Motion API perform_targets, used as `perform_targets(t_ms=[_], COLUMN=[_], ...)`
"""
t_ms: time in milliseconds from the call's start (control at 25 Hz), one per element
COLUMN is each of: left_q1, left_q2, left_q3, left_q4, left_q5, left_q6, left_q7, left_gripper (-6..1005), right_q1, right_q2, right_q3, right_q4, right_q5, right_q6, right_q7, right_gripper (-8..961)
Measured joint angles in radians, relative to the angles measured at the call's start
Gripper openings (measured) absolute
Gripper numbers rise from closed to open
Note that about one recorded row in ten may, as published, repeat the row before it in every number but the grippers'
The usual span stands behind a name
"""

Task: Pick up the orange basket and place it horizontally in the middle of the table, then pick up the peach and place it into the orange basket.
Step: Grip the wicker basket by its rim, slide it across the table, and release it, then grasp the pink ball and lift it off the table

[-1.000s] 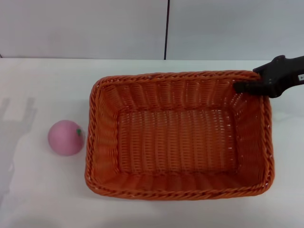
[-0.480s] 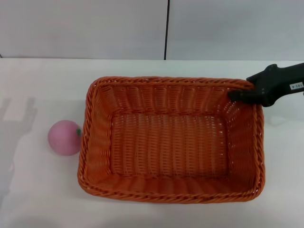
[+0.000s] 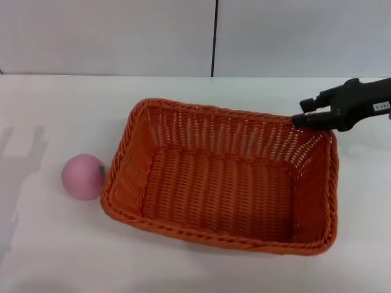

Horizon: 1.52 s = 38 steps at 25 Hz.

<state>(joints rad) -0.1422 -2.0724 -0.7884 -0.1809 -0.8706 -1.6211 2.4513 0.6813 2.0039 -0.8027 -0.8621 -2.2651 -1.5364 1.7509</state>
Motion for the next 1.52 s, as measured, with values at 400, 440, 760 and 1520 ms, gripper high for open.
perform_targets(t_ms=[400, 440, 760, 1520], left_q1=[0.004, 0.002, -0.016, -0.068], left_q2=[0.002, 0.008, 0.013, 0.013], left_q3=[0.026, 0.064, 0.196, 0.564], left_q4=[0.006, 0.020, 0.157, 0.334], left_q5=[0.005, 0.006, 0.007, 0.006], left_q6=[-0.003, -0.009, -0.047, 0.060], left_q7=[0.000, 0.000, 0.000, 0.000], left_gripper=[753, 753, 753, 753], right_q1=[-0.111, -0.151, -0.292, -0.362], right_q2=[0.038, 0.049, 0.066, 0.059], right_q3=[0.088, 0.113, 0.210, 0.395], right_q4=[-0.052, -0.045, 0.132, 0.343], right_q5=[0.290, 0.392, 0.768, 0.895], right_q6=[0.083, 0.090, 0.085, 0.005], right_q7=[-0.114, -0.164, -0.356, -0.481], right_gripper=[422, 422, 422, 422])
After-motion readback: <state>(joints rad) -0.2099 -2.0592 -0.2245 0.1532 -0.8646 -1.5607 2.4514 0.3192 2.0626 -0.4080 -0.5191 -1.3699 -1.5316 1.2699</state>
